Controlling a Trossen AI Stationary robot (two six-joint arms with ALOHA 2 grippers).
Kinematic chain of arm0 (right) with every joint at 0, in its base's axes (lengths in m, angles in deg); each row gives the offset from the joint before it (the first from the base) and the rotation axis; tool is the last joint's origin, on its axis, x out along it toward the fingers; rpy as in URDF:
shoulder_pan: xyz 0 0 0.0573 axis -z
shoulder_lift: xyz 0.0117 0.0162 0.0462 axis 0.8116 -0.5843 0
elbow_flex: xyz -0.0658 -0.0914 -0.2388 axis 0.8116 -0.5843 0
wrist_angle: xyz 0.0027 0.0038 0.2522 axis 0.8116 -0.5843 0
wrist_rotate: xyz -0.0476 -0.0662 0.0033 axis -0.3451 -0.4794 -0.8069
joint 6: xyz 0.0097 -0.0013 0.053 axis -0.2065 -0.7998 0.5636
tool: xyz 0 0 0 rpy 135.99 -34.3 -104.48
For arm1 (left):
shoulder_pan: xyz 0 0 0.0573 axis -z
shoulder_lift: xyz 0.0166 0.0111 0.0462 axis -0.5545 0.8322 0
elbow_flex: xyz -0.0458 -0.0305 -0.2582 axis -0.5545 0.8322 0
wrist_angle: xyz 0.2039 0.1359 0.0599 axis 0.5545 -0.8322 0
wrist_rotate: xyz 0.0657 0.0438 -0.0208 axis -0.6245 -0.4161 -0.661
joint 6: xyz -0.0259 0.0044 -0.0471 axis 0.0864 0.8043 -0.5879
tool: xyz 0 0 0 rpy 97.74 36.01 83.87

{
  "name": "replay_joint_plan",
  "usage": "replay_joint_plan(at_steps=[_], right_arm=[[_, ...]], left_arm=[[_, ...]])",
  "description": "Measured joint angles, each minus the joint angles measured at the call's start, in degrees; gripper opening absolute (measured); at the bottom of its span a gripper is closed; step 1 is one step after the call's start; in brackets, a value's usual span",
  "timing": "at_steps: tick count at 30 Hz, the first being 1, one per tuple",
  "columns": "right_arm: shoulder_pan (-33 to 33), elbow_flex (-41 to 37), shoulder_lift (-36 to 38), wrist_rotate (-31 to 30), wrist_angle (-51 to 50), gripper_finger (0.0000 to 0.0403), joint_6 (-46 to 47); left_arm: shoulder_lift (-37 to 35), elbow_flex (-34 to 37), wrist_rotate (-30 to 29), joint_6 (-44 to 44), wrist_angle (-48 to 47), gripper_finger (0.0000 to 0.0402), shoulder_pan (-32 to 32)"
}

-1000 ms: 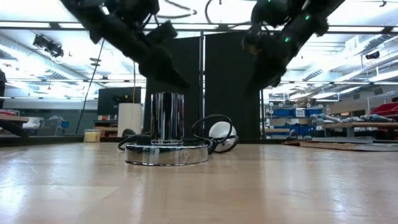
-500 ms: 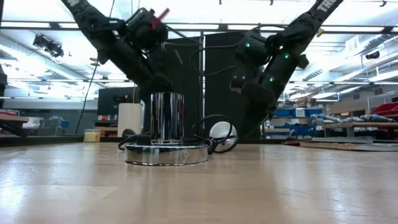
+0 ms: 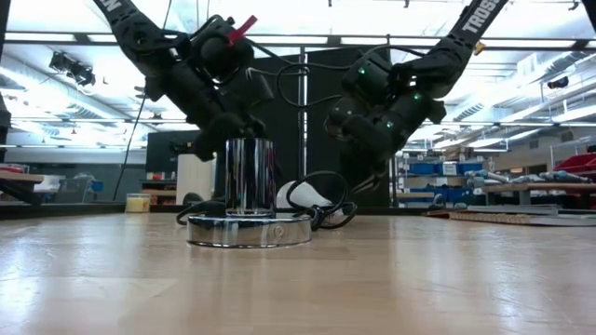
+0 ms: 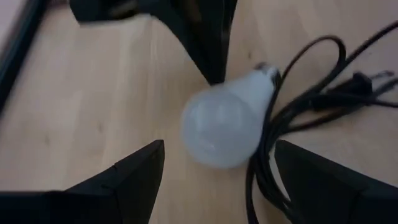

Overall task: Screw lightbulb
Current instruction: Insert the lightbulb into the silver lamp

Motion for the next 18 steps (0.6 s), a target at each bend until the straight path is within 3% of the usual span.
replay_joint_plan(at_steps=[9,18], right_arm=[[-0.8,0.0,0.1,1.5,-1.9,0.0027,0.5],[-3.4,0.0,1.5,1.7,-10.5,0.0027,4.8]], left_arm=[[0.2,0.0,-4.1,4.3,5.9,0.0309,-0.2],[0.8,0.0,0.0,4.8,6.3,0.0309,-1.7]])
